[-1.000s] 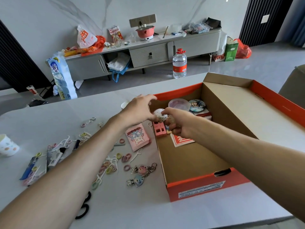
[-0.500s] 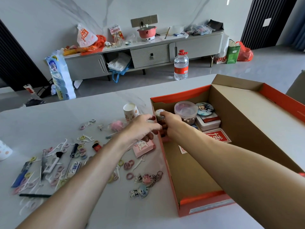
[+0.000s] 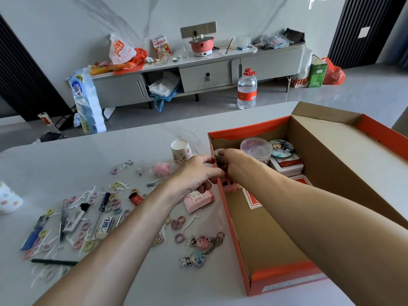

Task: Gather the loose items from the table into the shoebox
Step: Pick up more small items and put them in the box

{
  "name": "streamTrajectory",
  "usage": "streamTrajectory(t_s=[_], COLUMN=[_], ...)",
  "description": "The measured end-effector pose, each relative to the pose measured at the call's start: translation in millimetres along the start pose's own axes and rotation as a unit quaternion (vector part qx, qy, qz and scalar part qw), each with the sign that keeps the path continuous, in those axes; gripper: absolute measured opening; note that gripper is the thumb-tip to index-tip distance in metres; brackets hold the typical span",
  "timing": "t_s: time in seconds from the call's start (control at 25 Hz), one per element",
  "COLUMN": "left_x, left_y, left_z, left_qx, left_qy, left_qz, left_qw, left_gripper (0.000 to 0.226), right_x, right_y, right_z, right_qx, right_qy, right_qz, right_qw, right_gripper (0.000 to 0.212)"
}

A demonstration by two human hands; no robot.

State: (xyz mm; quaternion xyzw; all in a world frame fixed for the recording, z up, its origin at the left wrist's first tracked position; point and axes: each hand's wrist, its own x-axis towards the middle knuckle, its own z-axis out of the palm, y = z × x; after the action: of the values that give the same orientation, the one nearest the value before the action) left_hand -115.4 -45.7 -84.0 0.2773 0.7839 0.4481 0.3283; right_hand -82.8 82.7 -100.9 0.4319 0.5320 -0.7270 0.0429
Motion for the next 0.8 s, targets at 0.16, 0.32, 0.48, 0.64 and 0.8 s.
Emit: streamTrajectory(t_s=[0.16, 0.32, 0.48, 0.64, 0.8], left_x=[0, -2, -5, -8, -10], left_y=[1, 4, 5, 8, 9], left_z=[1, 4, 6, 8, 10], left_qx=[0.004, 0.025, 0.013, 0.022, 0.006], left_qy=[0.006, 0.013, 0.022, 0.024, 0.027], left_qz=[0.002, 0.010, 0.006, 0.009, 0.010], left_qw=[1.000, 1.000, 1.000, 0.999, 1.000], left_gripper=[0.020, 0.008, 0.009, 0.014, 0.011], right_x=[-11, -14, -31, -27, -14], right_y=[7, 24, 42, 51, 53], right_z=[-8, -32, -51, -46, -35], right_qx=[0.026, 0.099, 0.097, -0.095, -0.148], right_qy=[0.023, 0.040, 0.029, 0.068, 0.088], right_qz=[-0.011, -0.033, -0.058, -0.130, -0.152], right_qw=[0.999, 0.994, 0.993, 0.985, 0.973], right_gripper=[0.037, 0.017, 0.026, 0.034, 0.030])
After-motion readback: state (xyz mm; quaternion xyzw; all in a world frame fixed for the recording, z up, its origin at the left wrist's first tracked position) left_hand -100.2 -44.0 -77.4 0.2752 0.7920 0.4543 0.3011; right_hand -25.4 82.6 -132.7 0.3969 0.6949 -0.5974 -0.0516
